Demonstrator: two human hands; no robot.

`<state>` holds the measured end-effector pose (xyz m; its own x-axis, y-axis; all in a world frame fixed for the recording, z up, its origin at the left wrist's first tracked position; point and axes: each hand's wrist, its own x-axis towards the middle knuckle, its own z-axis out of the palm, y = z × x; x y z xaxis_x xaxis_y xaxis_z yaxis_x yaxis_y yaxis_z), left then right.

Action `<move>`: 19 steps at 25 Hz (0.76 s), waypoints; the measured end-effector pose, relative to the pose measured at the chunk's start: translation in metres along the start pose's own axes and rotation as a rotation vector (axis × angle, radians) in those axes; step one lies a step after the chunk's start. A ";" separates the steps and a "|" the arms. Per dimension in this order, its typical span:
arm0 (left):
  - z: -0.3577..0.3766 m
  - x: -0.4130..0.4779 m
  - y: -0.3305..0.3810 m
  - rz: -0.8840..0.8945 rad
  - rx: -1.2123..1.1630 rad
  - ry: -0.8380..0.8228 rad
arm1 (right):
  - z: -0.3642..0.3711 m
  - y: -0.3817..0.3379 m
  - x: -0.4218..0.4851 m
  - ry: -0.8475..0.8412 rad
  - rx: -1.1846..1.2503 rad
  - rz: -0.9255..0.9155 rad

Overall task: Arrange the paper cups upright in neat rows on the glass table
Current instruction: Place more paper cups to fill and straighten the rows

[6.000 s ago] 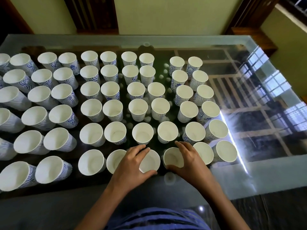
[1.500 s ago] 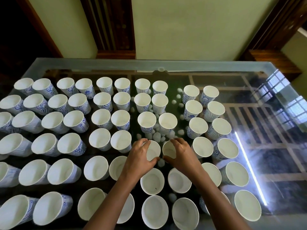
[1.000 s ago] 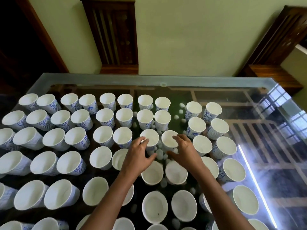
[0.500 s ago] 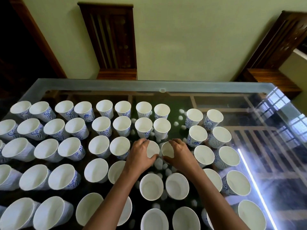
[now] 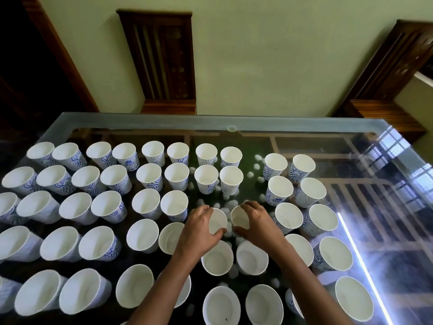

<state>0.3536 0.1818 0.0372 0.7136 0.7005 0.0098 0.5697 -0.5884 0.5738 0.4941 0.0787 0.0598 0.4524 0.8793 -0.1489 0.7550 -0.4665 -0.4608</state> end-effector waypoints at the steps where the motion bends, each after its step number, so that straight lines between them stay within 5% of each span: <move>1: 0.000 0.000 0.000 -0.001 -0.001 0.001 | 0.000 0.000 0.000 0.003 -0.002 -0.001; 19: -0.003 0.021 -0.007 0.010 -0.025 0.048 | -0.004 0.002 0.016 0.070 0.040 -0.005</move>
<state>0.3635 0.2016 0.0362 0.6987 0.7133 0.0548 0.5517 -0.5861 0.5934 0.5049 0.0908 0.0598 0.4821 0.8719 -0.0860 0.7383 -0.4572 -0.4959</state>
